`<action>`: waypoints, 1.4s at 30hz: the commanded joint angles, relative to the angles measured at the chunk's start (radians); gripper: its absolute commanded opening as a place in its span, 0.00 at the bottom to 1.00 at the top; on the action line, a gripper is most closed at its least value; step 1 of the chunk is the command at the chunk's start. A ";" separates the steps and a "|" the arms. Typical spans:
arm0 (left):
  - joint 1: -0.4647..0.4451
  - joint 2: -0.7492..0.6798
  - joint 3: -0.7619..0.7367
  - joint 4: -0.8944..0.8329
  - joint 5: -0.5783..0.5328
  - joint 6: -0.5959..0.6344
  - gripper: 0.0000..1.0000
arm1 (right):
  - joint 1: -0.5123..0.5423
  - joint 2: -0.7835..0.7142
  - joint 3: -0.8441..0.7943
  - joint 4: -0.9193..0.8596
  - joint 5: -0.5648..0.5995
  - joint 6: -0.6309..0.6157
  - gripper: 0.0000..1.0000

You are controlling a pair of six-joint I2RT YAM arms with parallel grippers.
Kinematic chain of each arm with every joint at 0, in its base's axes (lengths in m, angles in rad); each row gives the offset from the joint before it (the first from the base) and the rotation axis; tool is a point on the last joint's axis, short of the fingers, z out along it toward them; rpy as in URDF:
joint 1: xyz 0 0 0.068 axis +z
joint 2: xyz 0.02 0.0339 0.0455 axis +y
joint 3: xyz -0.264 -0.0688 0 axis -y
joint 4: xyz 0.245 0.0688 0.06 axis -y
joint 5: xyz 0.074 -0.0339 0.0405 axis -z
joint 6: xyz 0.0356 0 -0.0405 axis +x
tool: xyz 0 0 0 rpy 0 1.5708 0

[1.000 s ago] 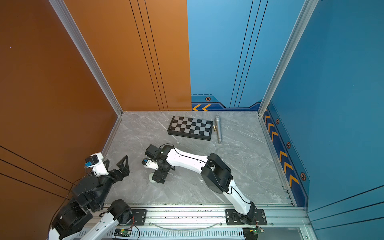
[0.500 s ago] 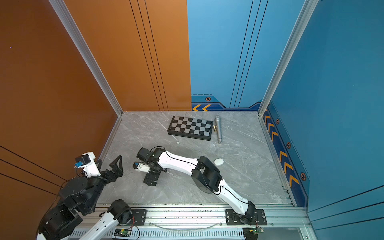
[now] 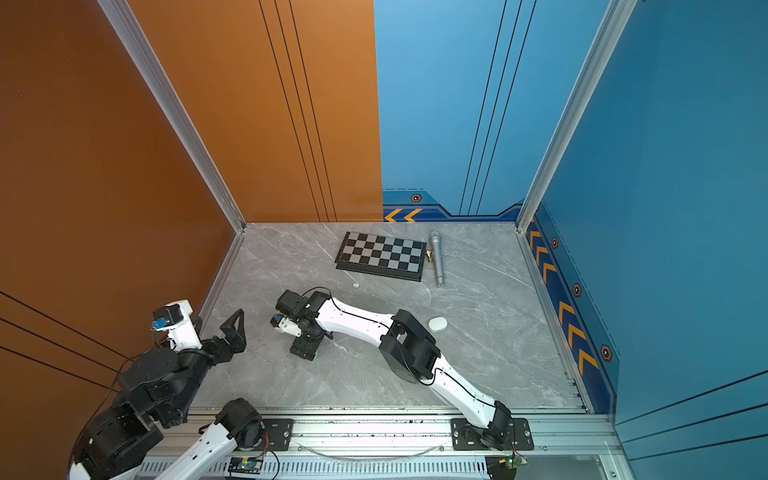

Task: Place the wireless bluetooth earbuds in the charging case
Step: 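Lower the right gripper and close it on the mint-green case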

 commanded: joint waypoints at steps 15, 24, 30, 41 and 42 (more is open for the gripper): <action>0.009 0.002 -0.039 0.008 0.058 0.047 0.98 | -0.097 -0.246 -0.306 0.088 -0.147 -0.114 0.69; 0.009 0.009 -0.016 0.008 0.195 0.165 1.00 | -0.085 -0.245 -0.384 0.241 -0.204 -0.275 0.65; 0.009 0.022 -0.007 0.007 0.207 0.183 1.00 | -0.076 -0.184 -0.303 0.242 -0.180 -0.275 0.65; 0.009 0.068 0.028 0.006 0.228 0.216 1.00 | -0.066 -0.131 -0.277 0.259 -0.199 -0.272 0.60; 0.009 0.070 0.028 0.006 0.228 0.216 1.00 | -0.067 -0.127 -0.273 0.258 -0.199 -0.265 0.57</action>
